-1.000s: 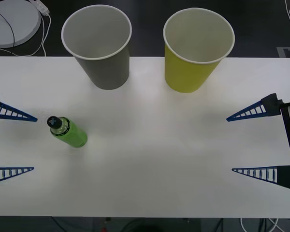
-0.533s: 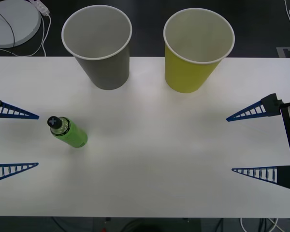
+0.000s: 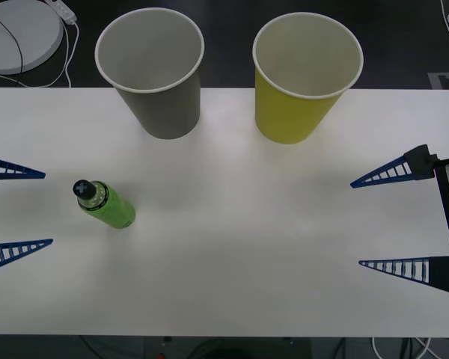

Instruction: Put the can into the green bin and the plastic bottle into the gray bin

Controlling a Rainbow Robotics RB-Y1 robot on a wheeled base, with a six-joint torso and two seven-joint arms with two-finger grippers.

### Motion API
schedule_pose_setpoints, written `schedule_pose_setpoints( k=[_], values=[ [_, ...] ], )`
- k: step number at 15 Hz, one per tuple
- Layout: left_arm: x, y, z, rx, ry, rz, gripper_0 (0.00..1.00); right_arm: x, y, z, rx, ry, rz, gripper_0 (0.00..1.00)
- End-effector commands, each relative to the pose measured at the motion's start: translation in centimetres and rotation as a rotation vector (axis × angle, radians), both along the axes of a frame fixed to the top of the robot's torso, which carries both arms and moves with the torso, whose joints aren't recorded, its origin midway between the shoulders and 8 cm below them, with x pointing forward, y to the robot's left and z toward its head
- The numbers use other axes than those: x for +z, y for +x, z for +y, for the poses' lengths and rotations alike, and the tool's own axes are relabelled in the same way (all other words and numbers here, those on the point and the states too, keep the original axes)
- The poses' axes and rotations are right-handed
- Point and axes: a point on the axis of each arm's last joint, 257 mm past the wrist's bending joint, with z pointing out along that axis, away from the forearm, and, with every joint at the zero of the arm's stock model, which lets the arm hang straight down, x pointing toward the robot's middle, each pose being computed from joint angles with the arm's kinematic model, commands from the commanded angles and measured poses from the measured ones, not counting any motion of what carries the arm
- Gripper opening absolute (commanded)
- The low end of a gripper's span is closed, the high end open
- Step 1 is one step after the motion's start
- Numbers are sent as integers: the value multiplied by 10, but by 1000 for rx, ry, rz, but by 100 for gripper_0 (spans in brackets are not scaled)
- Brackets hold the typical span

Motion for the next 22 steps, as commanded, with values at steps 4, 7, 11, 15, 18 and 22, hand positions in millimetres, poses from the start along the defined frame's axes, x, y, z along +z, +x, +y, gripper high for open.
schedule_pose_setpoints(
  k=[4, 7, 11, 15, 18, 22],
  values=[
    [-11, 4, 12, 66, -2, -25, 100, 0, 0, 0, 0, 0, 0, 100],
    [-17, 6, 21, 108, -1, -34, 100, 0, 0, 0, 0, 0, 0, 100],
    [-26, 6, 31, 162, -4, -34, 100, 0, 0, 0, 0, 0, 0, 100],
    [-38, 5, 35, 213, -29, -22, 100, 0, 0, 0, 0, 0, 0, 100],
    [-44, 4, 27, 235, -101, -43, 100, 0, 0, 0, 0, 0, 0, 100],
    [-53, 5, 29, 242, -186, -57, 100, 0, 0, 0, 0, 0, 0, 100]
  ],
)
